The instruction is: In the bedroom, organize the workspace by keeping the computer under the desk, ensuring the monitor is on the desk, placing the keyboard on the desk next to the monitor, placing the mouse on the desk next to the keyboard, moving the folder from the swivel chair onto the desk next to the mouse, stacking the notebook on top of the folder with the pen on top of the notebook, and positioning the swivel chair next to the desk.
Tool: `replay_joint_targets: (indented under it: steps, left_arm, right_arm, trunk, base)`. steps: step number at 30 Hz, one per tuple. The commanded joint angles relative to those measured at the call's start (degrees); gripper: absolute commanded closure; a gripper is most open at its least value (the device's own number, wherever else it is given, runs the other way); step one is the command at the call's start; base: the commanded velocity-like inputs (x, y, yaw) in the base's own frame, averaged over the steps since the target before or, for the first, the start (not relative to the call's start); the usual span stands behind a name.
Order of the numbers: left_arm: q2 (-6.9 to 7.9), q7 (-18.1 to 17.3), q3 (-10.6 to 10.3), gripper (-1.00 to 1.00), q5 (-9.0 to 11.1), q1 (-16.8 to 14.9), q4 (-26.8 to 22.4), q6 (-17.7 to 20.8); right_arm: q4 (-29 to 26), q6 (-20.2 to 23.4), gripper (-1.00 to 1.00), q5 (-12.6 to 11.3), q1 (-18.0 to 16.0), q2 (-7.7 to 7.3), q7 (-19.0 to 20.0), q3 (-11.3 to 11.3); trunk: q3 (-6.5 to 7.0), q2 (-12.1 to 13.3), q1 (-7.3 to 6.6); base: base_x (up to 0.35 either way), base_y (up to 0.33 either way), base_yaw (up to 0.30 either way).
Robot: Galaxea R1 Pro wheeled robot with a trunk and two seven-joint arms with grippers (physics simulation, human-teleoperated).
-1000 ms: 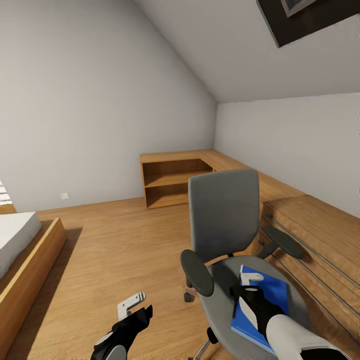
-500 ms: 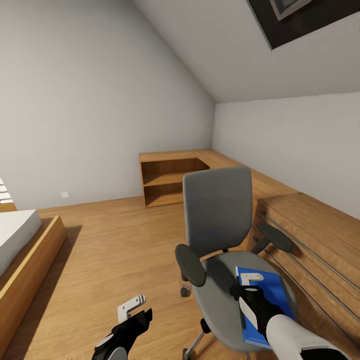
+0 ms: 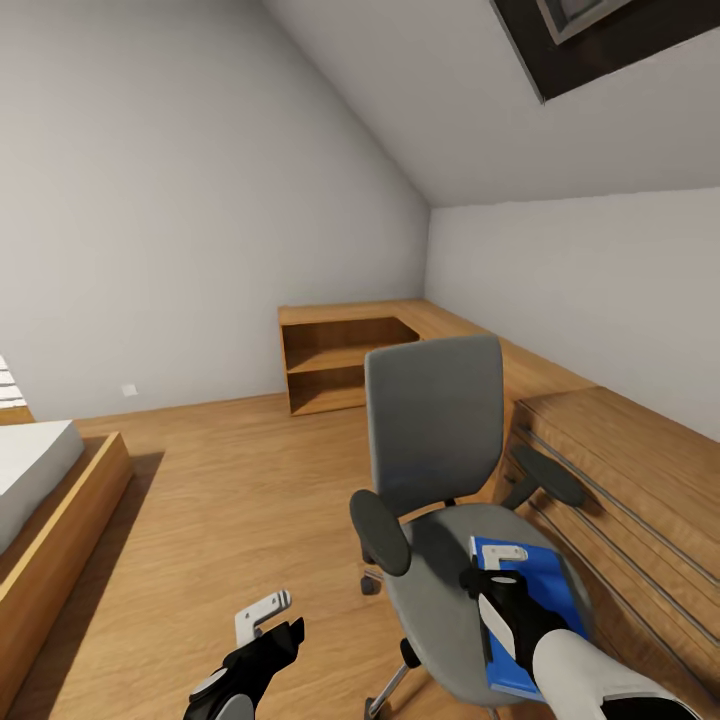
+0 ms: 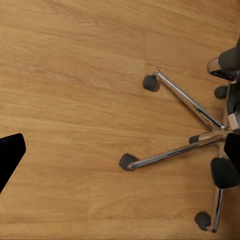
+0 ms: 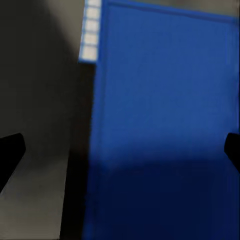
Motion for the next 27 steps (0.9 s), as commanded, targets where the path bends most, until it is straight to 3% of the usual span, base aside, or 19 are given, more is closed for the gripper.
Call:
replay_joint_targets:
  steps: [1, 19, 22, 25, 27]
  left_arm:
    - [0.05, 0.4, -0.1, -1.0, 0.2, -0.1, -0.1, 0.1]
    - [0.05, 0.4, -0.1, -1.0, 0.1, -0.1, -0.1, 0.1]
    - [0.05, 0.4, -0.1, -1.0, 0.1, -0.1, -0.1, 0.1]
    - [0.05, 0.4, -0.1, -1.0, 0.0, -0.1, -0.1, 0.1]
    - [0.05, 0.4, -0.1, -1.0, 0.0, -0.1, -0.1, 0.1]
  right_arm:
    - [-0.2, -0.9, -1.0, -0.3, 0.0, -0.01, -0.3, 0.3]
    - [-3.9, -10.3, -1.0, -0.5, 0.1, 0.9, 0.0, 0.2]
    - [-8.6, -8.6, -1.0, -0.7, 0.3, 0.93, 0.0, 0.1]
    - [-16.5, -2.8, -1.0, -1.1, 1.2, 0.94, 0.0, 0.0]
    - [-24.3, 3.7, -1.0, -2.1, 3.8, 0.94, -0.1, -0.1]
  trunk:
    - [0.13, 0.4, -0.23]
    - [3.36, 7.6, -4.19]
    - [3.9, 8.8, -4.84]
    - [4.43, 10.0, -5.5]
    - [4.79, 10.8, -5.94]
  base:
    - [0.0, 0.0, 0.0]
    - [0.0, 0.0, 0.0]
    - [0.0, 0.0, 0.0]
    - [0.0, 0.0, 0.0]
    - [0.0, 0.0, 0.0]
